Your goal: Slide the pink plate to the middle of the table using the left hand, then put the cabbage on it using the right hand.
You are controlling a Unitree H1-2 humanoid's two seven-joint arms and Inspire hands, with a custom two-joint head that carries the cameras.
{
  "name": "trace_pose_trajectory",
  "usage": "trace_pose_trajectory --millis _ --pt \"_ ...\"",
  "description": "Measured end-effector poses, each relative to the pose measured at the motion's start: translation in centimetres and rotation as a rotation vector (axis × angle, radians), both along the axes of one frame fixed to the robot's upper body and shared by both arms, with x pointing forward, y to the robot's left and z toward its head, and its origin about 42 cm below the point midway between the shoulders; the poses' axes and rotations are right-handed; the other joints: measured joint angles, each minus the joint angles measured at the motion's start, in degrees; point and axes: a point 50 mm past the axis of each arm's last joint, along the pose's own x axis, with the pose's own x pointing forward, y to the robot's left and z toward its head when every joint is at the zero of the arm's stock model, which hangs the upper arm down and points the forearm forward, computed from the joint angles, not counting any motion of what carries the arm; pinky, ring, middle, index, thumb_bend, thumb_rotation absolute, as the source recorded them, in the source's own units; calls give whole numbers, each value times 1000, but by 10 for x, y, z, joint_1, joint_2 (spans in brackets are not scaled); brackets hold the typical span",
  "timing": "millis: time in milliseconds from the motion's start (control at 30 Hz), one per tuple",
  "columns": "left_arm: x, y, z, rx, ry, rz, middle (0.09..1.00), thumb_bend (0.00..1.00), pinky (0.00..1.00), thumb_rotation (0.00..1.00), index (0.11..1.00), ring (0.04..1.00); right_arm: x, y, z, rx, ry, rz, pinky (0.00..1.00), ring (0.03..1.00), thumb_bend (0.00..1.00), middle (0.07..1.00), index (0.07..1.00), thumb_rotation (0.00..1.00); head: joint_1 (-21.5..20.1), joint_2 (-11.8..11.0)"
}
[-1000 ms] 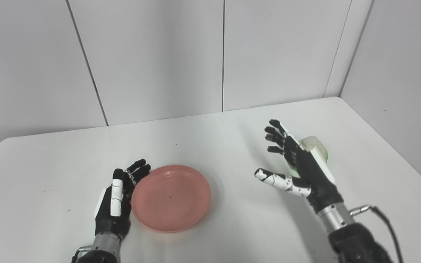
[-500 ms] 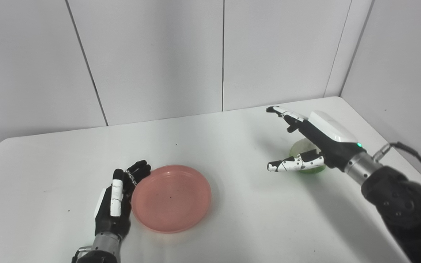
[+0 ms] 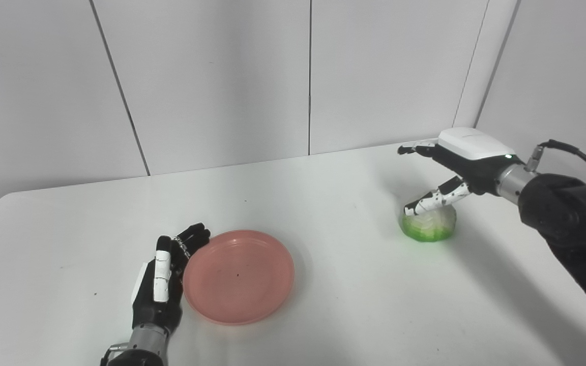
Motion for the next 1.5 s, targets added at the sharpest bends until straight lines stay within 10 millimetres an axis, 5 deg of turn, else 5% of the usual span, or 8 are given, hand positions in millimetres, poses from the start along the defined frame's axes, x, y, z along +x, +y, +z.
trace_pose_trajectory --millis 467,700,933,1500 --pt "0 0 2 -8 -3 -4 766 871 969 931 696 831 38 -11 -25 -29 109 -65 732 933 1000 932 852 489 7 -1" --pt "-1 -1 2 -9 0 -5 769 864 959 938 693 832 50 -17 -43 -43 200 -102 705 888 1000 927 854 454 15 0" --pt "-2 -1 2 -10 1 -5 762 848 939 938 682 833 59 -12 -61 -54 278 -109 742 973 1000 971 861 395 17 3" --pt "-2 -2 2 -16 0 -2 763 863 952 930 697 826 65 -11 -57 -52 340 -103 731 936 1000 973 871 314 20 2"
